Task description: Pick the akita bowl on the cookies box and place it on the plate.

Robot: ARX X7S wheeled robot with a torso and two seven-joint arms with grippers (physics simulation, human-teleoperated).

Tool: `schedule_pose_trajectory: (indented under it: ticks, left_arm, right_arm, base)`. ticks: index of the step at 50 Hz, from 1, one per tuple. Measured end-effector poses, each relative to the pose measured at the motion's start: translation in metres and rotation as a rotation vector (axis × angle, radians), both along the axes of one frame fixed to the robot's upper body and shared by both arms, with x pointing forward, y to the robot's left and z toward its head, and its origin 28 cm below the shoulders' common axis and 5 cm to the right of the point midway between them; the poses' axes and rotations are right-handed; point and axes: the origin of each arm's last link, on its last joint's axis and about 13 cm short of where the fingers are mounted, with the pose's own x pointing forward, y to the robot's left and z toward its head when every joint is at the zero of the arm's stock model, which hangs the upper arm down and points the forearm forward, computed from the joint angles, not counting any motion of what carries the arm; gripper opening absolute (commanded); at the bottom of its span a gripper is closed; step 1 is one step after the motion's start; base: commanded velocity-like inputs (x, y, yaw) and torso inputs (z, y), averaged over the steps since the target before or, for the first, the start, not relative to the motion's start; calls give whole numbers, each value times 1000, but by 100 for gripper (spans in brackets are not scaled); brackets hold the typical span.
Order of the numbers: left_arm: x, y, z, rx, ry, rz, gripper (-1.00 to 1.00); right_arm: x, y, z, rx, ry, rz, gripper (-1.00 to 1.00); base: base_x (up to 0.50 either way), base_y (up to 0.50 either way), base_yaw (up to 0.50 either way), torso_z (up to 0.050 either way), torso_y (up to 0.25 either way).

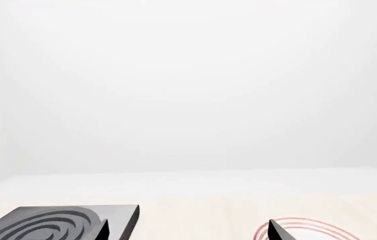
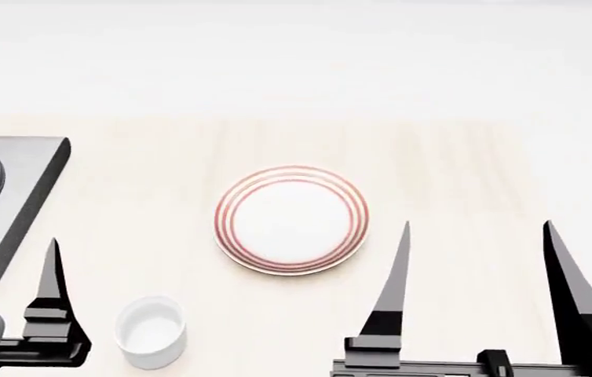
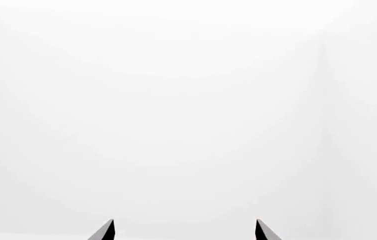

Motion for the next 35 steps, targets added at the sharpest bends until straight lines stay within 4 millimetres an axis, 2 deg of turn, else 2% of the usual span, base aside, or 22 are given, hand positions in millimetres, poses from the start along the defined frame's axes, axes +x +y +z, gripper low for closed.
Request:
schedule_pose_trajectory:
  ticks: [8, 12, 35]
  left_arm:
    - [0, 0, 0, -1, -9, 7, 100]
    - [0, 1, 0, 0, -15, 10, 100]
    - [-1, 4, 5, -63, -31, -32, 100]
  right_arm:
    - [-1, 0, 2, -6, -8, 2, 100]
    - [-1, 0, 2, -4, -9, -2, 100]
    - [-3, -1, 4, -12, -14, -11, 100]
  base:
    - [500, 0, 0, 0, 0]
    - [62, 0, 0, 5, 0]
    - [0, 0, 0, 50, 0]
